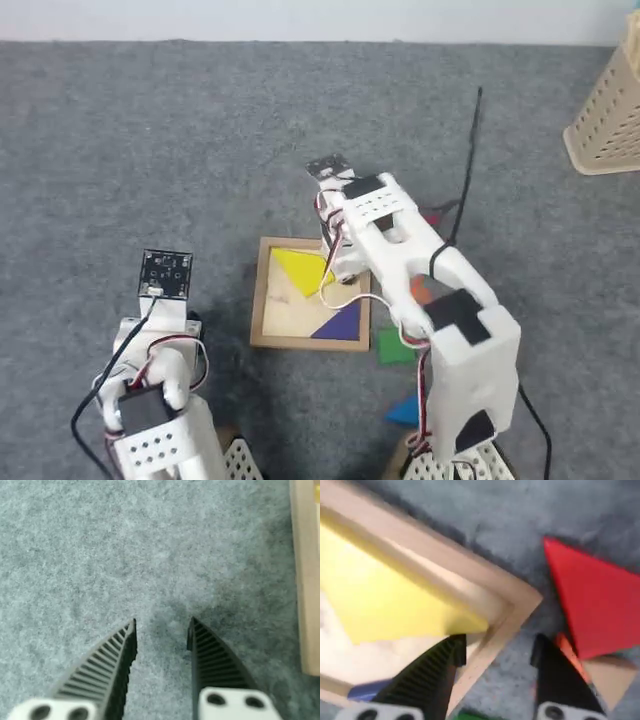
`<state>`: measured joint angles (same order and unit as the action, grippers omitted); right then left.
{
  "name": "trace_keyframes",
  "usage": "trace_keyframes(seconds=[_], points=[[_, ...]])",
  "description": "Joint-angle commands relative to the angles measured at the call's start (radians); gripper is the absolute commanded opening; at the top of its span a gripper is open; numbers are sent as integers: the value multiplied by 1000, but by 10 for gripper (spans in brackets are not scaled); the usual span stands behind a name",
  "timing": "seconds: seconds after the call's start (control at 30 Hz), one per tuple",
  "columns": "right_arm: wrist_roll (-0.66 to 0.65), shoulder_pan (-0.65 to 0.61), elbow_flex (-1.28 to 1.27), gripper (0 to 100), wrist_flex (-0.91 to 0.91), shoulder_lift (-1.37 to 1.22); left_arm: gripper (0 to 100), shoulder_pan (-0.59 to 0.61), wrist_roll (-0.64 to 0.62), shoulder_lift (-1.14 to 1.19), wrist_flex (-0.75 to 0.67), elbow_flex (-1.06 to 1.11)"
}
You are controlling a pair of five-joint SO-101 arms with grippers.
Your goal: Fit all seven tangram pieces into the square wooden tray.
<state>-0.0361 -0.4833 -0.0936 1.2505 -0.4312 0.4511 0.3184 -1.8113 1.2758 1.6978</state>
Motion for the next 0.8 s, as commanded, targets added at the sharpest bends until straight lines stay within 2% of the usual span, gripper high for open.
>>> trace_keyframes(seconds=[0.0, 0.1, 0.27, 0.47, 0.77], points=[[6, 53, 68, 252, 51, -50, 156, 3, -5, -15, 2, -13], [-12, 48, 94, 224, 48, -93, 156, 3, -5, -15, 2, -13], [46, 87, 161, 0, 50, -87, 156, 3, -5, -15, 2, -13], [107, 176, 344, 5, 122, 4, 156, 3, -5, -15, 2, -13], [123, 183, 407, 6, 145, 206, 156, 3, -5, -15, 2, -13]])
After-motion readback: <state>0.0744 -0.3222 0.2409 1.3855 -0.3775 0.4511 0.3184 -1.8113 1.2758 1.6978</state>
